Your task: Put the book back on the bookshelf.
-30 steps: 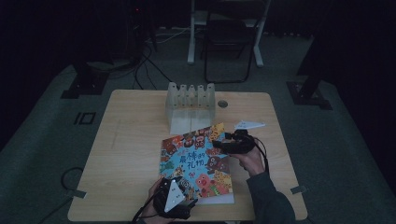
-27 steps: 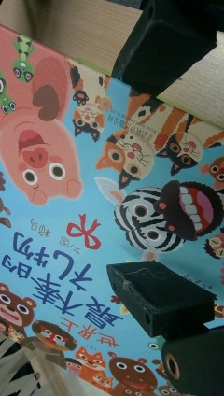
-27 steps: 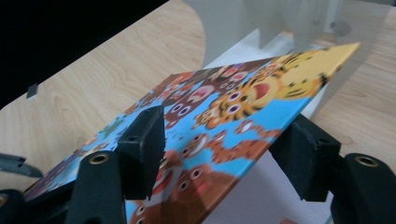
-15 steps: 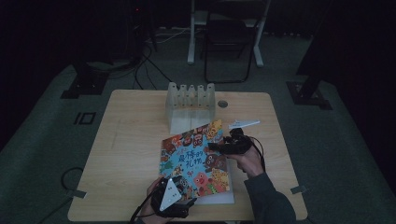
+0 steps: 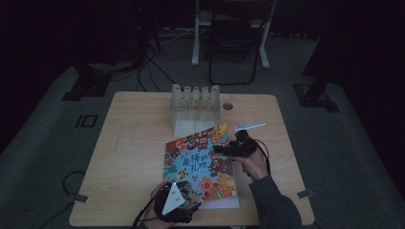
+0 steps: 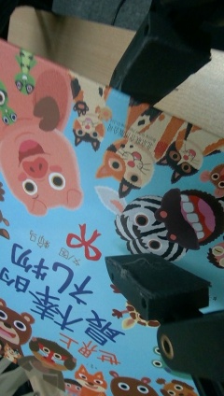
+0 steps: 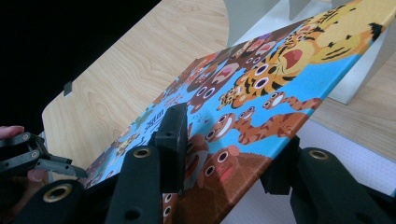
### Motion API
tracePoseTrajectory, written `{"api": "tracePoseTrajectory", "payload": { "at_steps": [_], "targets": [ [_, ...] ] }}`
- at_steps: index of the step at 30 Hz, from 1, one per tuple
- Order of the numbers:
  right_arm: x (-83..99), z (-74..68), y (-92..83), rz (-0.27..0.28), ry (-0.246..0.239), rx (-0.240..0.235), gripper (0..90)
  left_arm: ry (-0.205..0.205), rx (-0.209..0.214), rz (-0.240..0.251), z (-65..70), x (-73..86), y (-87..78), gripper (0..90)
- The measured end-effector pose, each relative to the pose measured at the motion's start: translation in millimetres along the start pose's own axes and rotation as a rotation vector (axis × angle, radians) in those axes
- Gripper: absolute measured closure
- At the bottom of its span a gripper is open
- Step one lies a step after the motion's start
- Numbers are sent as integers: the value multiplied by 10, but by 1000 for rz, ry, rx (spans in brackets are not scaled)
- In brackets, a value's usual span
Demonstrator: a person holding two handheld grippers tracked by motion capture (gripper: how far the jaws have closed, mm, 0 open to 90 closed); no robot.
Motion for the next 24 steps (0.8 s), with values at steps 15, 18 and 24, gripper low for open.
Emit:
{"api": "tracePoseTrajectory", "payload": {
  "at_steps": [15,18,24],
  "targets": [
    [-26,-14,-12,28,-6,-44,649,-134,-36,59,-420,114,-309,190],
    [-24,-17,-15,30,-17,-46,649,-157,-65,48,-504,152,-334,191],
    [-15,-32,-24,46,-41,-49,649,-220,-84,28,-657,233,-356,209]
  ]
}}
Point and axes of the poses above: each handheld gripper's, and its own axes: y roughly forward along the jaws, x roughly out of its underside, z roughly to its right, the point moved 5 cm from there along y, roughly forward along the jaws, and after that the axes turned 7 degrees about y, right-handed, at the moved point
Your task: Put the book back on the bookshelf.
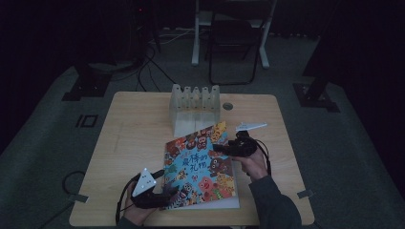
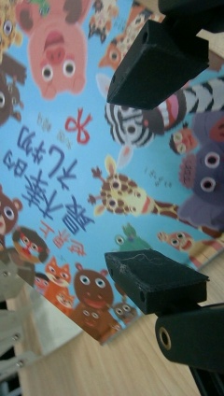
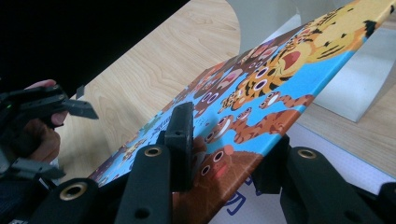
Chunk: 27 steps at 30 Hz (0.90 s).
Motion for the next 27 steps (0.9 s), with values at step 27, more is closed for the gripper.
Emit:
{"api": "tracePoseTrajectory", "payload": {
  "at_steps": [27],
  "targets": [
    [18,-164,-148,85,-132,-14,651,-220,63,15,-471,1,-80,325]
  ]
}}
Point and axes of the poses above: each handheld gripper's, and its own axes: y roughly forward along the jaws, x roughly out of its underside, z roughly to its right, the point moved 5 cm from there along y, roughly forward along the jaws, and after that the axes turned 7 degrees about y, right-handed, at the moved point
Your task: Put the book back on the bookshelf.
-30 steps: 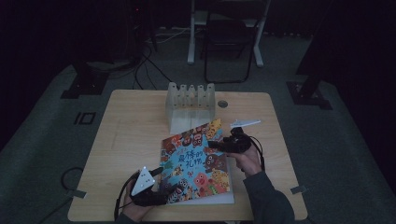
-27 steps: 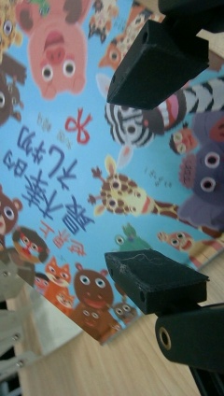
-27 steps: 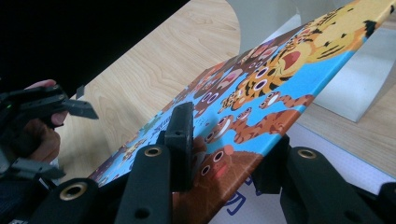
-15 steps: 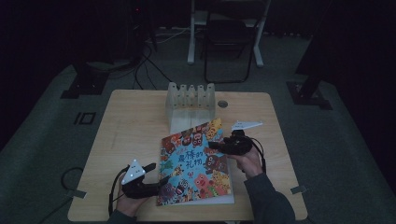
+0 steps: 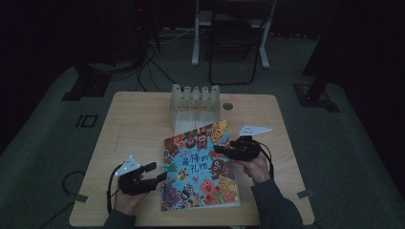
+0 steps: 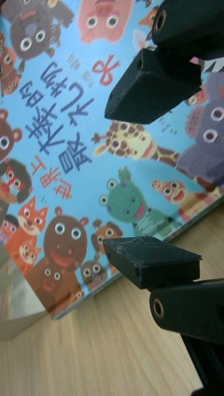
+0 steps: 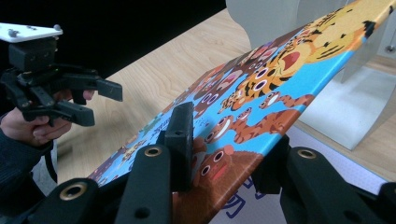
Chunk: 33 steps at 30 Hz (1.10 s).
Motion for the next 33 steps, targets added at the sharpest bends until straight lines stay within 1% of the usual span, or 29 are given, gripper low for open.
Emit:
{"api": "tracePoseTrajectory", "payload": {
  "at_steps": [2,3,4,5,6,7,8,10,11,15,16,18,22,27,28,33],
  "targets": [
    [-2,-8,-8,4,-5,0,651,-5,8,-4,-30,-16,4,325],
    [-2,-8,-8,4,-5,0,651,-5,0,-2,-42,-24,6,325],
    [-4,-16,-17,10,-12,0,652,-10,1,0,-75,-40,12,325],
    [-4,-16,-17,10,-12,0,652,-10,1,0,-75,-40,12,325],
    [-6,-28,-28,18,-17,-1,652,-11,-12,1,-107,-55,16,324],
    [-6,-28,-28,18,-17,-1,652,-11,-12,1,-107,-55,16,322],
    [-7,-37,-41,24,-27,0,653,-11,-30,4,-132,-67,17,316],
    [-7,-41,-46,26,-30,-1,653,-8,-34,7,-140,-72,18,317],
    [-8,-45,-53,32,-37,0,653,0,-43,6,-147,-74,19,318],
    [-1,-58,-81,48,-51,-5,654,-2,-45,10,-185,-85,27,326],
    [1,-62,-91,50,-55,-3,654,-13,-45,15,-206,-93,30,332],
    [-1,-67,-99,53,-62,-4,654,-12,-47,18,-226,-100,31,332],
    [-4,-77,-115,59,-77,-5,654,-27,-43,32,-295,-137,36,332],
    [-4,-89,-131,65,-86,-6,654,-22,-45,31,-340,-175,45,329],
    [-6,-96,-138,68,-95,-6,654,-24,-44,30,-353,-185,52,327],
    [-9,-114,-156,74,-107,-5,654,-31,-21,21,-395,-220,84,323]
  ]
}}
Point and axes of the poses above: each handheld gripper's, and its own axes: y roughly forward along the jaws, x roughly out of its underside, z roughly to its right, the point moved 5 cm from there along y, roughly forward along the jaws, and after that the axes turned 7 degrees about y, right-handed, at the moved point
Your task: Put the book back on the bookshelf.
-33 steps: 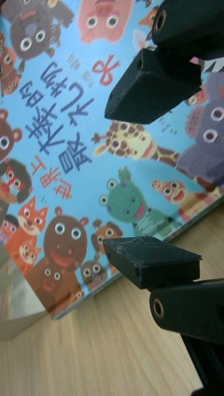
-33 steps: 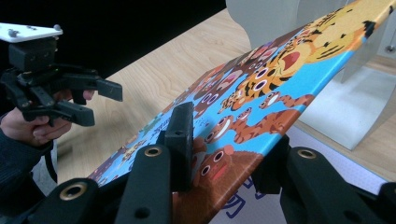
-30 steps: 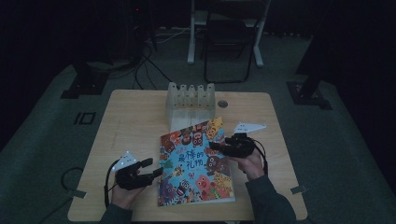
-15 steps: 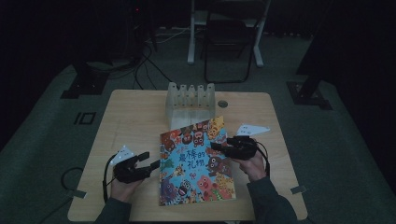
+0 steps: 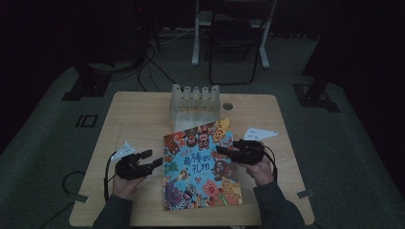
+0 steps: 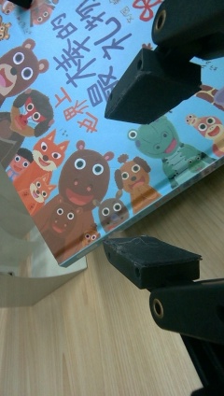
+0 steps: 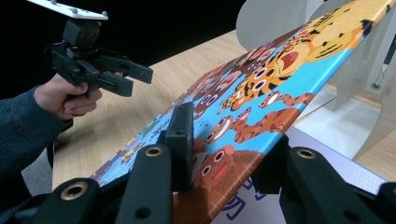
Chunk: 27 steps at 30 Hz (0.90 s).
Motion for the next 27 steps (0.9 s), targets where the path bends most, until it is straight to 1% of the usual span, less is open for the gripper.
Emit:
{"api": "tracePoseTrajectory", "payload": {
  "at_steps": [4,5,10,13,14,15,17,19,27],
  "targets": [
    [-1,-7,-13,7,-10,-3,654,9,3,-1,-23,-30,34,323],
    [-1,-10,-17,10,-16,-4,654,4,5,1,-27,-35,38,323],
    [-4,-24,-31,17,-27,-5,654,13,-3,-6,-49,-59,55,322],
    [-13,-46,-49,27,-46,-10,654,16,-6,-24,-80,-74,82,323],
    [-13,-46,-49,27,-46,-10,654,16,-6,-24,-80,-74,82,323],
    [-18,-58,-57,34,-59,-13,654,12,-7,-23,-93,-79,95,323],
    [-19,-64,-61,34,-64,-14,655,10,-4,-25,-106,-90,111,323],
    [-29,-84,-71,45,-80,-17,655,13,1,-22,-107,-100,121,323],
    [-41,-111,-91,64,-98,-21,660,16,8,-21,-122,-147,141,323]
  ]
}}
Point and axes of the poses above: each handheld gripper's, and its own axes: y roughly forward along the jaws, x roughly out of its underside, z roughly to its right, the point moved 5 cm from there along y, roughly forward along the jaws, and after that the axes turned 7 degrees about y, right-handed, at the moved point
